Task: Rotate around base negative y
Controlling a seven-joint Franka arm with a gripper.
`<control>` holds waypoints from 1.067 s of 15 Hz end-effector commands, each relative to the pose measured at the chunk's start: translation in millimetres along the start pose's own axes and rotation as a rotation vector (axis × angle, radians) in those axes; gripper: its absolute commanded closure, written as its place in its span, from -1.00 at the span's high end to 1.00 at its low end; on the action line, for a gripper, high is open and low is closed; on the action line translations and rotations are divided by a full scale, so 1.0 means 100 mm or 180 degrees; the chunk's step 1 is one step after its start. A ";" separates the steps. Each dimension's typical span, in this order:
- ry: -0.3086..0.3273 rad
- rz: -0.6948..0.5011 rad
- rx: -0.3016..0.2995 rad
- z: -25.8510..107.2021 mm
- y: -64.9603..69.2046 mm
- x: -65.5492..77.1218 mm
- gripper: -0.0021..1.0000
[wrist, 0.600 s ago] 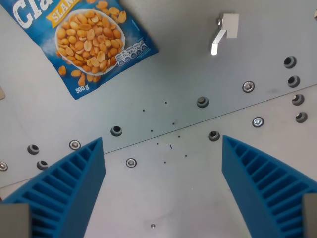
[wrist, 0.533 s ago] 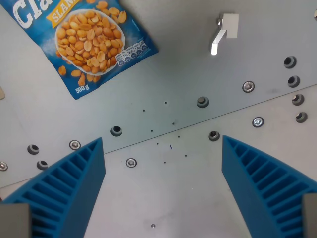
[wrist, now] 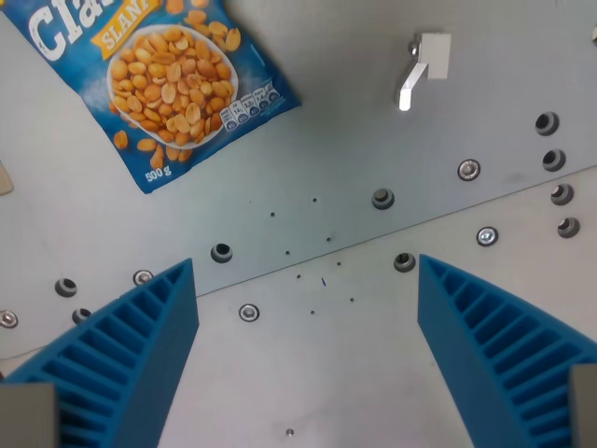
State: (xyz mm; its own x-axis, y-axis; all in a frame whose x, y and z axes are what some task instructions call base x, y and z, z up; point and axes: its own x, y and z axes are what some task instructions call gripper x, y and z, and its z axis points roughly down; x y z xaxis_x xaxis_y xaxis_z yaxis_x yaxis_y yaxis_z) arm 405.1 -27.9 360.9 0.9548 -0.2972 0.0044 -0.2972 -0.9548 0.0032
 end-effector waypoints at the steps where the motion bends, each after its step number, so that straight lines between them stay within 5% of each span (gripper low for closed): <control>1: 0.0375 0.0004 0.0119 -0.01 0.01 -0.04 1.00; 16: 0.0983 0.0009 0.0308 -0.01 0.01 -0.04 1.00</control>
State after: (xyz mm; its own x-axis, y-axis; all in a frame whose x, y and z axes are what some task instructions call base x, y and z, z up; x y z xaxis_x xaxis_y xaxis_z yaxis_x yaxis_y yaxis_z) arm 417.2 -28.9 364.8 0.9517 -0.2969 0.0778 -0.2968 -0.9548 -0.0133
